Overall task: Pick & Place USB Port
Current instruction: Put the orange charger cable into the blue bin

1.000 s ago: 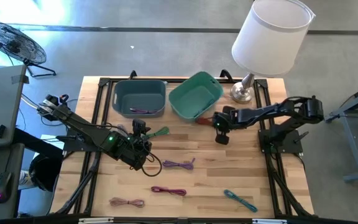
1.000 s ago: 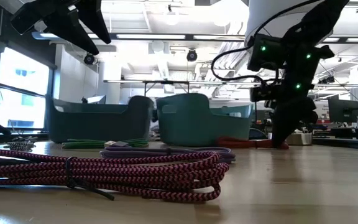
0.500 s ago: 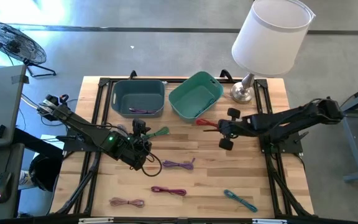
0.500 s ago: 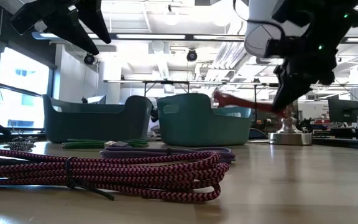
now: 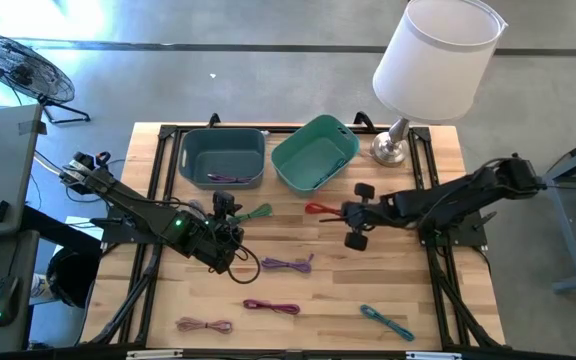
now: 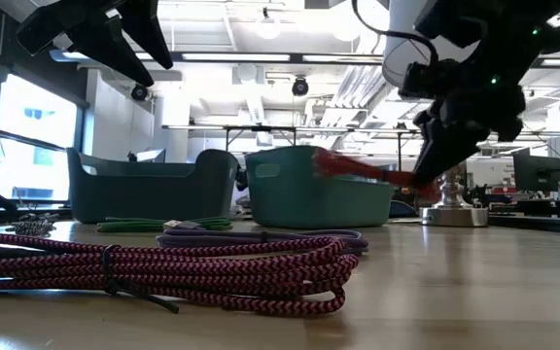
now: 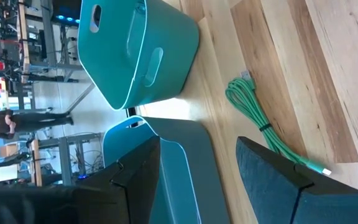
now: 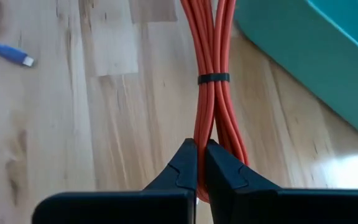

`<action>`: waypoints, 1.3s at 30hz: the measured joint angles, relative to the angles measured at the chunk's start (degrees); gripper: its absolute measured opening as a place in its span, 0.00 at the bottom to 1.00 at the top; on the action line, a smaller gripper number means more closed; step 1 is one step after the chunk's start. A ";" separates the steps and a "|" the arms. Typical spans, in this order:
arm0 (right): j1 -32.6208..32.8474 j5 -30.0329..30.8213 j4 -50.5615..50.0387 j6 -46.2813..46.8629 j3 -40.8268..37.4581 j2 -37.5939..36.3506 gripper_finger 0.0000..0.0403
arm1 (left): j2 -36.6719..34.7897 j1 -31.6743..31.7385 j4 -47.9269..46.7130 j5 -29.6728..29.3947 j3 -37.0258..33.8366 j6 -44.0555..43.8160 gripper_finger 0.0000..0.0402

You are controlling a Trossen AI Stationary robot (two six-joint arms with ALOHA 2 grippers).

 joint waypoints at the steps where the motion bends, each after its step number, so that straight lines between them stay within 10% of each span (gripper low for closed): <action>1: -0.23 0.04 0.18 -1.29 0.46 1.04 0.01 | 0.00 0.01 -0.02 0.00 0.00 0.00 0.51; 16: -9.25 2.68 -0.95 -13.80 14.63 10.29 0.01 | 0.00 0.00 0.07 3.55 0.00 -0.70 0.51; 39: -20.81 0.13 4.30 -19.89 16.05 10.29 0.01 | 0.00 0.00 0.05 4.27 0.00 -2.10 0.51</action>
